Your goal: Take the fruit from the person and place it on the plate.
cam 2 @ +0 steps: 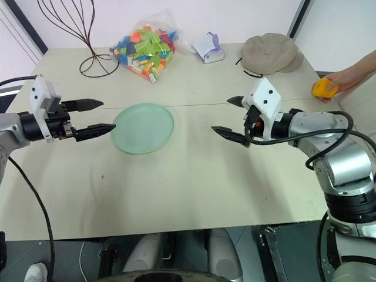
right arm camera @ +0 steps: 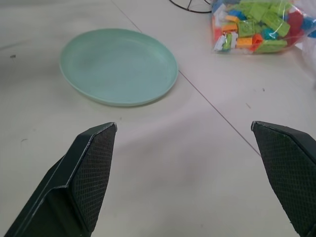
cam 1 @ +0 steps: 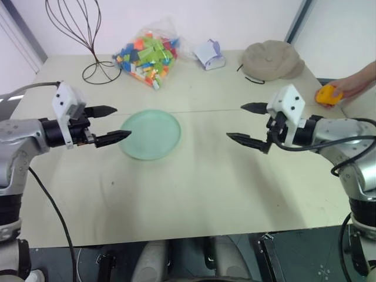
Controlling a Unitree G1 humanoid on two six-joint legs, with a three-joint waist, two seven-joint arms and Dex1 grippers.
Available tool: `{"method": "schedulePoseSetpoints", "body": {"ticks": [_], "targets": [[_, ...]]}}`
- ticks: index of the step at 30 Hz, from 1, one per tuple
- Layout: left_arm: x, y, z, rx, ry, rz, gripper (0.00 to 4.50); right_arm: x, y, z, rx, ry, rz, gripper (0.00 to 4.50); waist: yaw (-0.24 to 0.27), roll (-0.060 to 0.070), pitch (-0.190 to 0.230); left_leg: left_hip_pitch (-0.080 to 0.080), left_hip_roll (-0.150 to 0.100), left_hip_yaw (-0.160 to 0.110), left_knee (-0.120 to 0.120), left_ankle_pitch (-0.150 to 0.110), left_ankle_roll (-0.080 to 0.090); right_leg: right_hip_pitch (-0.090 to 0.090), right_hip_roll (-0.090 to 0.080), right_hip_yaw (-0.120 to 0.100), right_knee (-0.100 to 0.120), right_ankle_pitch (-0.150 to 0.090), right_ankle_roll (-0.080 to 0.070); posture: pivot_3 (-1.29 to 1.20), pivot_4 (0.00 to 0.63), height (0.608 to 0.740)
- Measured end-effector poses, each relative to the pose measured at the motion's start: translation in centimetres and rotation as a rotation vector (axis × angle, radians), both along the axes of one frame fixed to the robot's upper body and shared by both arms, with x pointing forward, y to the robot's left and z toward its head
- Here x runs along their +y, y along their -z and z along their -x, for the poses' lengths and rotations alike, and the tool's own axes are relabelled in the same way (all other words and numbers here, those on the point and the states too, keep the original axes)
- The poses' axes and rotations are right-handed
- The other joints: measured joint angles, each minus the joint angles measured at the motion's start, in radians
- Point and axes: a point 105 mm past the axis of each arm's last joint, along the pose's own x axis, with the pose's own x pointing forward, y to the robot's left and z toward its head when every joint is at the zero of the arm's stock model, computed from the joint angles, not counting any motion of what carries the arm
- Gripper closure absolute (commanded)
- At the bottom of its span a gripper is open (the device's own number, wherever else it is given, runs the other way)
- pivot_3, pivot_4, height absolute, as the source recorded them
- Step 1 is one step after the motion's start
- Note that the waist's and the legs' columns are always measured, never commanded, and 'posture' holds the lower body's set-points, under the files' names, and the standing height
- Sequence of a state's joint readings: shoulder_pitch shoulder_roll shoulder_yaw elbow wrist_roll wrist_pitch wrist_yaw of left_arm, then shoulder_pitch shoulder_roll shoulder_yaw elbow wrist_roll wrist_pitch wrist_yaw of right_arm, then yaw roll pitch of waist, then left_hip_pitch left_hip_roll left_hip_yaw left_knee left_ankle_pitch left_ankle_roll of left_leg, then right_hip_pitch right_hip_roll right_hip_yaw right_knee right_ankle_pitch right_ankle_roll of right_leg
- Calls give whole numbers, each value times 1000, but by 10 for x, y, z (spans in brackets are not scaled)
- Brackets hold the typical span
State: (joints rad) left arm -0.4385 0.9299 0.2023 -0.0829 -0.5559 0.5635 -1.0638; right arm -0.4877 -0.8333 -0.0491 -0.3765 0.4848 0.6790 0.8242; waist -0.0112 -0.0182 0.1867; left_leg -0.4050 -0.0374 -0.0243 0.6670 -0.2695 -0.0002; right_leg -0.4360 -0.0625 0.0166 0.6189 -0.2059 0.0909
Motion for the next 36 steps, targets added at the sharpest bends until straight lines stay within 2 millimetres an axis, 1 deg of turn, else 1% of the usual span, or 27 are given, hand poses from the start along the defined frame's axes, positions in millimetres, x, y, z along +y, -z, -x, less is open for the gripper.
{"method": "schedulePoseSetpoints", "body": {"ticks": [5, 15, 20, 24, 27, 29, 31, 36], "targets": [[-4, 6, 0, 20, 19, -3, 63, 1, 0, 4, -2, 3, 5, 0, 0, 0, 0, 0, 0, 0, 0, 0, 0, 0, 0, 0, 0, 0, 0, 0, 150, 740], [-5, 4, -1, 11, 22, 1, 63, -3, -2, 3, -1, 29, -1, 0, 0, 0, 0, 0, 0, 0, 0, 0, 0, 0, 0, 0, 0, 0, 0, 0, 150, 740], [-6, 4, -1, 8, 21, 4, 63, -4, -5, 0, -7, 68, -55, 0, 0, 0, 0, 0, 0, 0, 0, 0, 0, 0, 0, 0, 0, 0, 0, 0, 150, 740], [-8, 7, -2, 8, 25, 6, 63, 4, -7, -5, 7, 110, -140, 0, -1, 0, 0, 0, 0, 0, 0, 0, 0, 0, 0, 0, 0, 0, 0, 0, 150, 740], [-8, 7, -3, 2, 24, -2, 63, 13, -17, -8, -9, 130, -200, 0, -1, 0, 0, 0, 0, 0, 0, 0, 0, -1, 0, 0, 1, 0, 0, 0, 150, 740], [-10, 5, -5, -7, 30, 3, 63, 22, -26, -11, -4, 144, -277, 0, -1, 0, 0, 0, 0, 0, 0, 0, 0, -1, 0, 0, 1, 0, 0, 0, 150, 740], [-12, 3, -6, -14, 37, -4, 63, 29, -31, -11, 3, 146, -314, 0, -1, 0, 0, 0, 0, 0, 0, 0, 0, -1, 0, 0, 1, 0, 0, 0, 150, 740], [-15, 10, -8, 10, 49, -8, 63, 43, -41, -14, 19, 161, -387, 0, -1, 0, 0, -1, 0, 0, 0, 0, 0, -1, 0, 0, 1, 0, 0, 0, 150, 740]]}}
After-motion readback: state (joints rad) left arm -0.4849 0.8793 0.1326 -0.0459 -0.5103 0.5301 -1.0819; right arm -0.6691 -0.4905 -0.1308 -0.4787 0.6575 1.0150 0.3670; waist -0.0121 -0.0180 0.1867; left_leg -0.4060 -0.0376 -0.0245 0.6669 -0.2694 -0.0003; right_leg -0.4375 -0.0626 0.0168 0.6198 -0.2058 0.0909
